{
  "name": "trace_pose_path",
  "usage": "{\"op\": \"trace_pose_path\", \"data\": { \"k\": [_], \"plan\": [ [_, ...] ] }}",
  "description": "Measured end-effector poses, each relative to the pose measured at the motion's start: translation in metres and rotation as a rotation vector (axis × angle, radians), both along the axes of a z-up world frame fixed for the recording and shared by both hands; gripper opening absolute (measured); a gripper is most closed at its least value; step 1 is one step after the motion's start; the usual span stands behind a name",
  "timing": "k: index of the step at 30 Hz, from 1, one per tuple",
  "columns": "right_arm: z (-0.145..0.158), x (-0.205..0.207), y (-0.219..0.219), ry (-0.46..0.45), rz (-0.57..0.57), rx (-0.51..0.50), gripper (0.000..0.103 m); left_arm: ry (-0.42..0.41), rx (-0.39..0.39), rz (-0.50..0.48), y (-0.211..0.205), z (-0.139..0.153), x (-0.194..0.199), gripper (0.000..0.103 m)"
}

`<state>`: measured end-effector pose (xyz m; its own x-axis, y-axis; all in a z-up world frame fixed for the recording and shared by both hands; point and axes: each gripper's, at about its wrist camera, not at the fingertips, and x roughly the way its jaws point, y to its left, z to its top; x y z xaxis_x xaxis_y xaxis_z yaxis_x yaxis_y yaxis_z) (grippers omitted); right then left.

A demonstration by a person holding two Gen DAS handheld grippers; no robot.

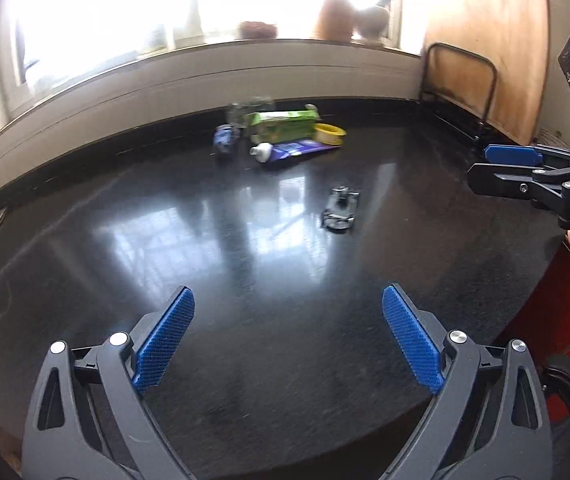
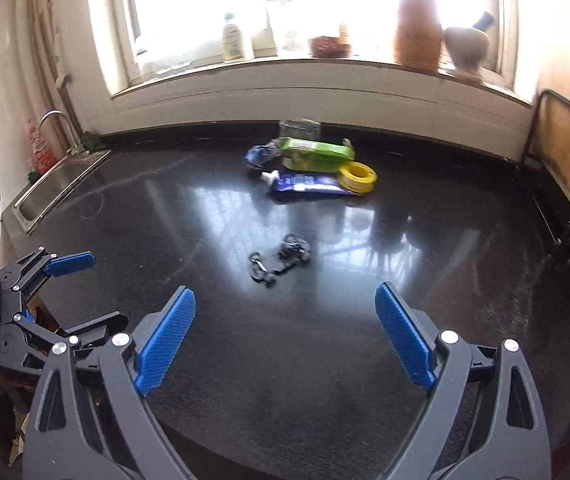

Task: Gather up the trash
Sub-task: 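Swing both tools back up to the countertop, then grasp the toy car chassis with the left tool while the right tool grasps the yellow tape roll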

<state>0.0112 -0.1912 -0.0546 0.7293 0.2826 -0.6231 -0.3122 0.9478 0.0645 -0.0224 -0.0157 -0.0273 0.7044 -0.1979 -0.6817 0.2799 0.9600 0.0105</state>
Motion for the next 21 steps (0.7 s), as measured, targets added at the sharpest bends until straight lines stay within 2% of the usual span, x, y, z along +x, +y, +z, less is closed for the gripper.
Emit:
{"op": "trace_pose_path", "data": {
  "k": [3, 8, 13, 21],
  "plan": [
    [-0.01, -0.001, -0.039, 0.01, -0.058, 0.001, 0.088, 0.012, 0.023, -0.058, -0.035, -0.006, 0.015, 0.092],
    [-0.021, 0.001, -0.068, 0.032, -0.092, 0.019, 0.088, 0.04, 0.058, -0.106, -0.058, -0.018, 0.038, 0.092],
    [-0.032, 0.022, -0.072, 0.067, -0.087, 0.018, 0.088, 0.104, 0.073, -0.106, -0.068, -0.036, 0.07, 0.092],
    [-0.047, 0.09, -0.064, 0.123, -0.05, -0.06, 0.088, 0.17, 0.122, -0.124, -0.084, -0.06, 0.115, 0.092]
  ]
}}
